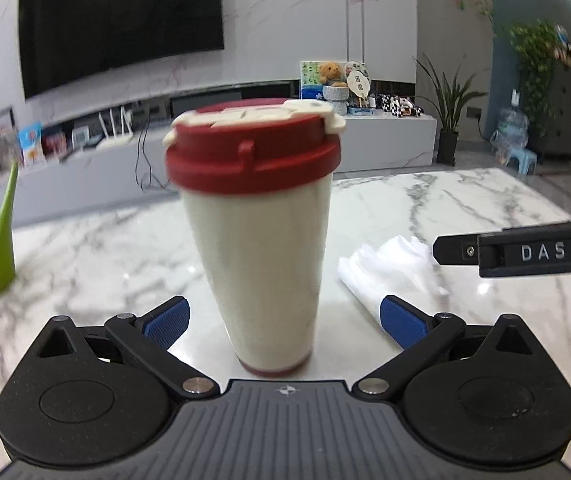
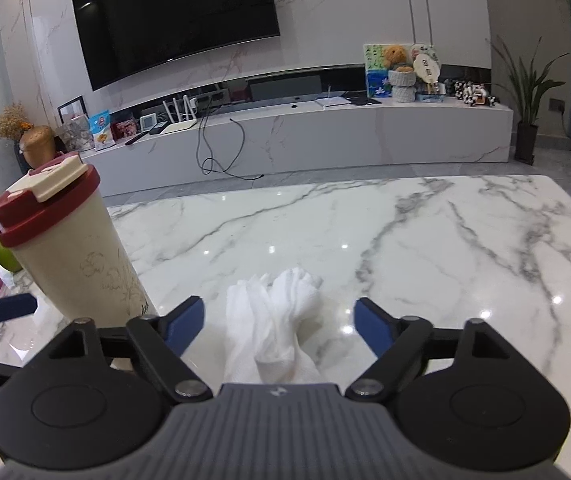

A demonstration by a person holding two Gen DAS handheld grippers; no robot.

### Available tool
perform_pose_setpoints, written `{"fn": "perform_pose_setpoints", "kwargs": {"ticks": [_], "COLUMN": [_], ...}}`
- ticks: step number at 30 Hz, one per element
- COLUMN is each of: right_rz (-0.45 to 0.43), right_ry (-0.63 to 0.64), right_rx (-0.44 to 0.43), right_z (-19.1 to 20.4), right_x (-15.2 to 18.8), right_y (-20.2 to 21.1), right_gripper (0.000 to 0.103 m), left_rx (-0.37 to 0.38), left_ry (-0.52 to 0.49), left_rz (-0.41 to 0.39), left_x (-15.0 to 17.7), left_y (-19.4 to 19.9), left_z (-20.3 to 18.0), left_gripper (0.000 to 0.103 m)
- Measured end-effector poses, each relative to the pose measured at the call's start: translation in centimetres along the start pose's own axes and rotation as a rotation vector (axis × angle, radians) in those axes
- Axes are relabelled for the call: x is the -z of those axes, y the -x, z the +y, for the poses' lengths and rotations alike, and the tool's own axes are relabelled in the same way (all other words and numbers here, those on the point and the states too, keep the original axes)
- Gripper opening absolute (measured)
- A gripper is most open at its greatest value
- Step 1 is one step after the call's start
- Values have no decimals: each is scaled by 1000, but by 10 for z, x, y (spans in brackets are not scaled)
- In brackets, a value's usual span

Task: Clean container
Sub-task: 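Lower the tumbler upright onto the table and open the left gripper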

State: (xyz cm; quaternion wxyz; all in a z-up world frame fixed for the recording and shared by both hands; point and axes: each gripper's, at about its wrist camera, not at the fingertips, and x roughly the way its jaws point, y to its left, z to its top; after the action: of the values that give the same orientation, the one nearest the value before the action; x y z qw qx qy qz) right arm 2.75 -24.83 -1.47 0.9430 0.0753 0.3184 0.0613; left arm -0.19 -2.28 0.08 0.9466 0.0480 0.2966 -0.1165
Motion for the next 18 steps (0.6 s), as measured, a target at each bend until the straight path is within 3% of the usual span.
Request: {"fn": "perform_pose_setpoints", "kwargs": {"ticks": [9,13,18], "right_rz": [-11,-19,-108], "right_ry": [-1,12,45], "right_rx": [34,64,84], "right_z": [17,29,46], "right_x": [26,44,51], "right_y": [25,37,54], "right_gripper": [95,95,100], "left_rx": [-12,-61,-184], "left_ry": [54,83,89], "left_rz": [-3,-14,-34], "left_x": [10,18,34], "left_y": [25,34,44], "left_z": [20,28,28], "left_gripper": [103,103,103]}}
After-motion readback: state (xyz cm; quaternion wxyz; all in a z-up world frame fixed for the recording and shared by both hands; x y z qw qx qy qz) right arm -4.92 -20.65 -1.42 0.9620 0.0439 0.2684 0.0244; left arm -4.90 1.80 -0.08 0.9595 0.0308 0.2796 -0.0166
